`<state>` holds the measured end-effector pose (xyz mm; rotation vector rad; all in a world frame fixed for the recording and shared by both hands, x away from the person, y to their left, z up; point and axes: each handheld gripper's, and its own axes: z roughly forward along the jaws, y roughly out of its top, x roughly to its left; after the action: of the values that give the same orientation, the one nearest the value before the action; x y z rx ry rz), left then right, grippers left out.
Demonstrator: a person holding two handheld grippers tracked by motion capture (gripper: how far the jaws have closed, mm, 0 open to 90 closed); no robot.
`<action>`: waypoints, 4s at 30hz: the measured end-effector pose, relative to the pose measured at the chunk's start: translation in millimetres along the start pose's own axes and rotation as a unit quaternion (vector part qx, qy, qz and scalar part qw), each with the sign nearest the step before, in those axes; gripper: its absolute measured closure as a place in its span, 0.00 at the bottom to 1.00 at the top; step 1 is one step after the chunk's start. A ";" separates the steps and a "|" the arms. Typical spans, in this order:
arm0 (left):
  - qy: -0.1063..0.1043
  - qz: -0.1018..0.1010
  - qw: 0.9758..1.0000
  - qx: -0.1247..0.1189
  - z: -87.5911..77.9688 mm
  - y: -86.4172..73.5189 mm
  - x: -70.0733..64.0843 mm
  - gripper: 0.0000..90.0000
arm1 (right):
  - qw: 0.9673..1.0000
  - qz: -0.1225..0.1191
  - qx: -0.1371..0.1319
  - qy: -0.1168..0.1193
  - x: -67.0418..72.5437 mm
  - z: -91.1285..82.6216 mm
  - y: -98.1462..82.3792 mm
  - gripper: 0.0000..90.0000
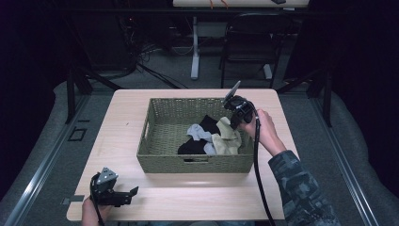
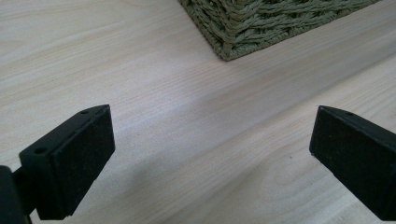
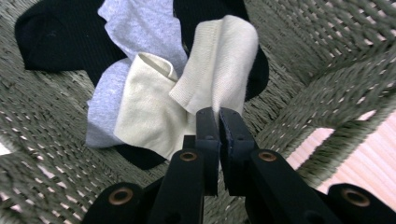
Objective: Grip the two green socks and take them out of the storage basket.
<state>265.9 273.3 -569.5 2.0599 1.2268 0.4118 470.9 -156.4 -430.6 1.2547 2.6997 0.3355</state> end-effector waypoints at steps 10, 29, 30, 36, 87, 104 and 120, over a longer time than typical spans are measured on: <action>0.000 0.000 1.000 0.001 0.0 0.0 -0.2 0.00 | 1.000 -0.001 -0.015 0.001 -1.1 -26.5 6.9 0.97; -0.001 0.001 1.000 0.002 0.1 0.0 -0.3 0.00 | 1.000 -0.009 -0.017 0.000 0.4 -48.5 14.6 0.97; -0.002 0.002 1.000 0.002 0.2 0.0 -0.1 0.00 | 1.000 -0.009 -0.017 -0.001 0.4 -49.3 14.8 0.97; -0.003 0.005 1.000 0.004 0.8 0.2 -0.2 0.00 | 1.000 -0.011 -0.019 -0.002 -0.2 -57.2 16.2 0.97; -0.004 0.007 1.000 0.008 1.3 0.4 -0.5 0.00 | 0.994 0.064 -0.077 -0.037 -63.9 -132.2 -49.4 0.97; -0.002 0.006 1.000 0.008 1.5 0.4 -0.5 0.00 | 0.992 0.114 -0.061 -0.015 -93.9 -99.9 -83.7 0.97; 0.000 0.001 1.000 0.008 1.5 0.0 -0.4 0.00 | 0.989 0.139 -0.047 0.019 -102.3 -44.1 -110.9 0.97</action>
<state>266.5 272.3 -570.6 2.0753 1.2310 0.4039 445.0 -310.5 -413.2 1.6142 2.5046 0.5170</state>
